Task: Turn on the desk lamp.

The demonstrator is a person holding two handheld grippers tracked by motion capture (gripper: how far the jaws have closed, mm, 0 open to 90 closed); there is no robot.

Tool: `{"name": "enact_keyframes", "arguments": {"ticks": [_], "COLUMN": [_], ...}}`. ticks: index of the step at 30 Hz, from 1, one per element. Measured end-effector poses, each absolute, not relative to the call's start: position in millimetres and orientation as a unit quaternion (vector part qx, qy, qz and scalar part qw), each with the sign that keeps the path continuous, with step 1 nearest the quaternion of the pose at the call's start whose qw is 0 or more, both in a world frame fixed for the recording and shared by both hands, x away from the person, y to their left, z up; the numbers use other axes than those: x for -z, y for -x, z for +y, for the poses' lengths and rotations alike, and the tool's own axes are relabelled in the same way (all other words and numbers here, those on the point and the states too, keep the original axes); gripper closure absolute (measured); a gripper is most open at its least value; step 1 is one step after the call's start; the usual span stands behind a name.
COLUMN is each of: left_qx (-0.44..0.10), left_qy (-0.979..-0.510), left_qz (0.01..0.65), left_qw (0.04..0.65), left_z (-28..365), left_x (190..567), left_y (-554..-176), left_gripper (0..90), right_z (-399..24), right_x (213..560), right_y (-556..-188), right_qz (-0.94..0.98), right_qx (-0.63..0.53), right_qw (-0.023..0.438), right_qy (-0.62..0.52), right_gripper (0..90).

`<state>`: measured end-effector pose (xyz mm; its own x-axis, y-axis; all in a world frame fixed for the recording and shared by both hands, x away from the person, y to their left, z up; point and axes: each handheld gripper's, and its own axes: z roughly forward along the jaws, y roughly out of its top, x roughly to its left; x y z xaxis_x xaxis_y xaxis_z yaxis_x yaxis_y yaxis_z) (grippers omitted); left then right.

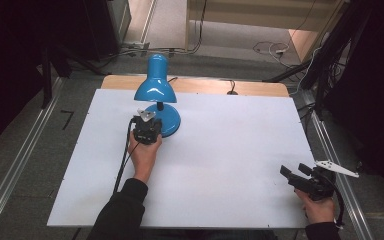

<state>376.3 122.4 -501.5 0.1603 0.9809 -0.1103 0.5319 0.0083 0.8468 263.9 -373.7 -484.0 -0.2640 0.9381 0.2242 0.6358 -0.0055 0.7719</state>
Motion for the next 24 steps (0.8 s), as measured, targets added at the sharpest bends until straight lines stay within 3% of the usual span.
{"name": "enact_keyframes", "arguments": {"ticks": [24], "left_qx": [-0.295], "left_qy": [-0.643], "left_qz": [0.582], "left_qw": [0.401], "left_z": [121.7], "left_x": [504.1], "left_y": [-373.8], "left_gripper": [90.0], "right_z": [-373.4], "right_x": [483.8], "right_y": [-263.6], "right_qz": [0.682], "right_qx": [-0.411], "right_qw": [0.184], "right_qy": [-0.577], "right_gripper": [17.5]}}
